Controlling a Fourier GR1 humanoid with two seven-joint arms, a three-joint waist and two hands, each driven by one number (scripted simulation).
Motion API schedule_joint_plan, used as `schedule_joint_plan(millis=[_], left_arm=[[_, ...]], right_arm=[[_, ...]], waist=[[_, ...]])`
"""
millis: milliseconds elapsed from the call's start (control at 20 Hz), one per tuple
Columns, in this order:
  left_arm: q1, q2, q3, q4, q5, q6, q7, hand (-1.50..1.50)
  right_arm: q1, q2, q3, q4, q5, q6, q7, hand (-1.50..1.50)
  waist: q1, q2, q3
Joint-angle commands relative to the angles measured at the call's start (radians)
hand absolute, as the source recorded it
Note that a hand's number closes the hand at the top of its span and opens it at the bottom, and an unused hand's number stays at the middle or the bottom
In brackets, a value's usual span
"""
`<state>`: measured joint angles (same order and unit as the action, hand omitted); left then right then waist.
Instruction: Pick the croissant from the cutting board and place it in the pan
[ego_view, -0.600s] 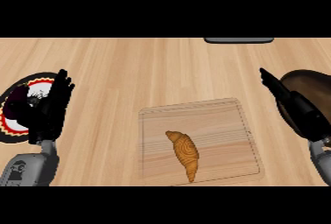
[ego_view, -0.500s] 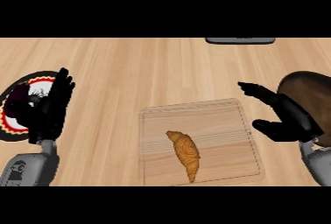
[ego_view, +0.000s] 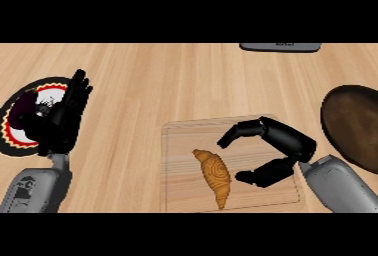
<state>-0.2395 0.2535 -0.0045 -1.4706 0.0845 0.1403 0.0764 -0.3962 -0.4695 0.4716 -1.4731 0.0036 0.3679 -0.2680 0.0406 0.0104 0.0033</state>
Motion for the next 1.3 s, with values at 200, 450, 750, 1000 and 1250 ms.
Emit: schedule_joint_plan(millis=[200, 450, 750, 1000, 1250], left_arm=[[0.035, 0.001, 0.025, -0.003, -0.011, 0.009, -0.02, 0.0], [0.035, 0.008, 0.017, -0.002, 0.003, -0.025, -0.006, 0.0], [-0.02, 0.004, 0.036, 0.016, 0.008, -0.022, 0.03, 0.0], [0.053, -0.009, 0.03, -0.01, -0.021, -0.013, -0.011, 0.0], [-0.029, -0.019, 0.038, 0.042, -0.028, -0.017, 0.01, 0.0]], right_arm=[[-0.094, -0.18, -0.133, -0.064, 0.073, 0.087, -0.194, -1.5], [-0.282, -0.248, -0.075, -0.12, 0.159, 0.217, -0.07, -1.5], [-0.463, -0.165, -0.095, -0.18, 0.071, 0.381, 0.237, -1.5], [-0.493, -0.036, -0.046, -0.273, 0.134, 0.366, 0.374, -1.5], [-0.547, 0.118, -0.048, -0.24, 0.084, 0.442, 0.52, -1.5]], waist=[[-0.042, -0.013, -0.004], [-0.035, -0.016, -0.005], [-0.037, -0.015, -0.005], [-0.037, -0.015, -0.004], [-0.043, -0.015, -0.005]])
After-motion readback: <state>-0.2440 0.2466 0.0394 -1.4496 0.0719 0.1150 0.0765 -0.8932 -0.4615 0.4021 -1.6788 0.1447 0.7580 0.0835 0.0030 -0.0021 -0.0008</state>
